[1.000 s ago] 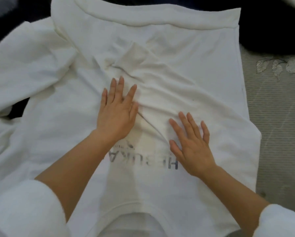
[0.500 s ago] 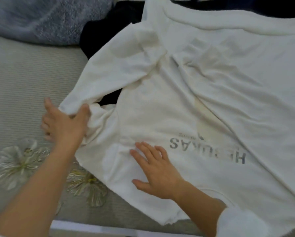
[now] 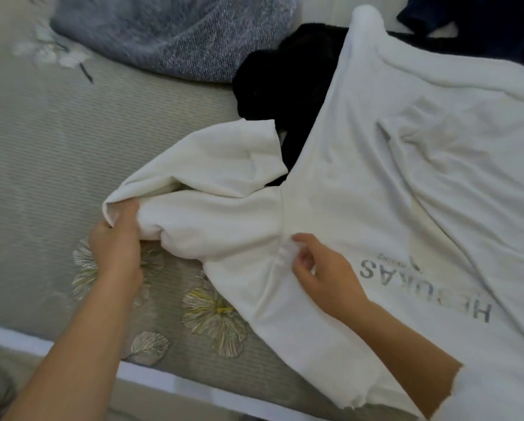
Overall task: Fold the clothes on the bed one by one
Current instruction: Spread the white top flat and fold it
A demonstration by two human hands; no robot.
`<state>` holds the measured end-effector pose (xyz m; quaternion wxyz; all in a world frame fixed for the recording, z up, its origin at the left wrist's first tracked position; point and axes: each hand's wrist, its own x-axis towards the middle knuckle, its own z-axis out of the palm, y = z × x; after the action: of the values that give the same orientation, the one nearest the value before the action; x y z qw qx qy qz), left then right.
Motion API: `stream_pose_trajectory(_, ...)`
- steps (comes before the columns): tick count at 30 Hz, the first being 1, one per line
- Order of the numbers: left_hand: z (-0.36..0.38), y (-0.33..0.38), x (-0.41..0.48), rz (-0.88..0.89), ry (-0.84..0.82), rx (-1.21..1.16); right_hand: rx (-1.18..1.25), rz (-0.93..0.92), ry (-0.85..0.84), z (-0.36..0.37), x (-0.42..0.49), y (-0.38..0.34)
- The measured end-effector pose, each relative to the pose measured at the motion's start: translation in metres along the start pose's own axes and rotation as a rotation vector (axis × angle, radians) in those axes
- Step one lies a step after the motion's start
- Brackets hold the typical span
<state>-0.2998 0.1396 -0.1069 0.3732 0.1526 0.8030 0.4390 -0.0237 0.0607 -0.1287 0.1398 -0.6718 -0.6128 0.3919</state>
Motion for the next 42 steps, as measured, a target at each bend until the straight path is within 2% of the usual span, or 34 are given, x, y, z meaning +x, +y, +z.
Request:
stream_pose_trajectory(3,-0.003,0.002,0.009,0.002,-0.175,-0.003,0.274,0.073,0.218,-0.003,0.038,-0.029)
stream_pose_trajectory(5,-0.003,-0.002,0.011,-0.028,-0.298,-0.027,0.437,0.183,0.306,-0.005,0.072,-0.049)
stream_pose_trajectory(7,-0.004,-0.007,0.007,-0.054,-0.427,-0.048,0.514,0.349,0.259,-0.006,0.106,-0.065)
stream_pose_trajectory(9,-0.006,-0.015,0.0,-0.063,-0.556,-0.055,0.451,0.459,0.127,-0.007,0.129,-0.077)
stream_pose_trajectory(11,-0.008,-0.022,-0.006,-0.026,-0.591,-0.052,0.393,0.464,0.047,-0.013,0.141,-0.09)
stream_pose_trajectory(12,-0.007,-0.023,-0.009,0.014,-0.551,-0.033,0.39,0.417,0.043,-0.018,0.144,-0.095)
stream_pose_trajectory(14,-0.004,-0.022,-0.013,0.114,-0.408,0.028,0.4,0.247,0.127,-0.036,0.147,-0.103)
stream_pose_trajectory(16,0.0,-0.014,-0.022,0.216,-0.289,0.062,0.337,0.088,0.338,-0.066,0.148,-0.104)
stream_pose_trajectory(20,0.017,0.008,-0.066,0.541,-0.302,0.093,0.368,-0.012,0.736,-0.155,0.14,-0.065)
stream_pose_trajectory(24,0.046,0.007,-0.129,0.978,-0.474,0.252,0.392,0.119,1.092,-0.251,0.104,0.019)
stream_pose_trajectory(26,0.063,-0.01,-0.16,1.174,-0.693,0.433,0.355,0.243,1.134,-0.277,0.078,0.075)
stream_pose_trajectory(28,0.079,-0.038,-0.184,1.317,-0.828,0.749,0.417,0.467,1.094,-0.285,0.051,0.132)
stream_pose_trajectory(30,0.086,-0.066,-0.195,1.257,-0.787,1.049,0.468,0.855,0.922,-0.272,0.03,0.18)
stream_pose_trajectory(31,0.088,-0.076,-0.196,1.183,-0.746,1.138,0.491,0.994,0.824,-0.261,0.022,0.199)
stream_pose_trajectory(32,0.09,-0.084,-0.197,1.126,-0.708,1.193,0.53,1.055,0.749,-0.25,0.016,0.213)
stream_pose_trajectory(34,0.092,-0.098,-0.196,1.089,-0.669,1.23,0.609,1.038,0.697,-0.227,0.006,0.225)
stream_pose_trajectory(37,0.096,-0.105,-0.193,0.955,-0.73,1.31,0.707,0.986,0.767,-0.212,0.005,0.228)
stream_pose_trajectory(39,0.1,-0.108,-0.194,0.914,-0.737,1.356,0.891,0.934,0.793,-0.216,0.009,0.224)
stream_pose_trajectory(41,0.106,-0.11,-0.196,0.907,-0.725,1.384,0.999,0.833,0.837,-0.231,0.012,0.217)
stream_pose_trajectory(42,0.11,-0.109,-0.196,0.884,-0.719,1.398,0.968,0.759,0.881,-0.241,0.014,0.215)
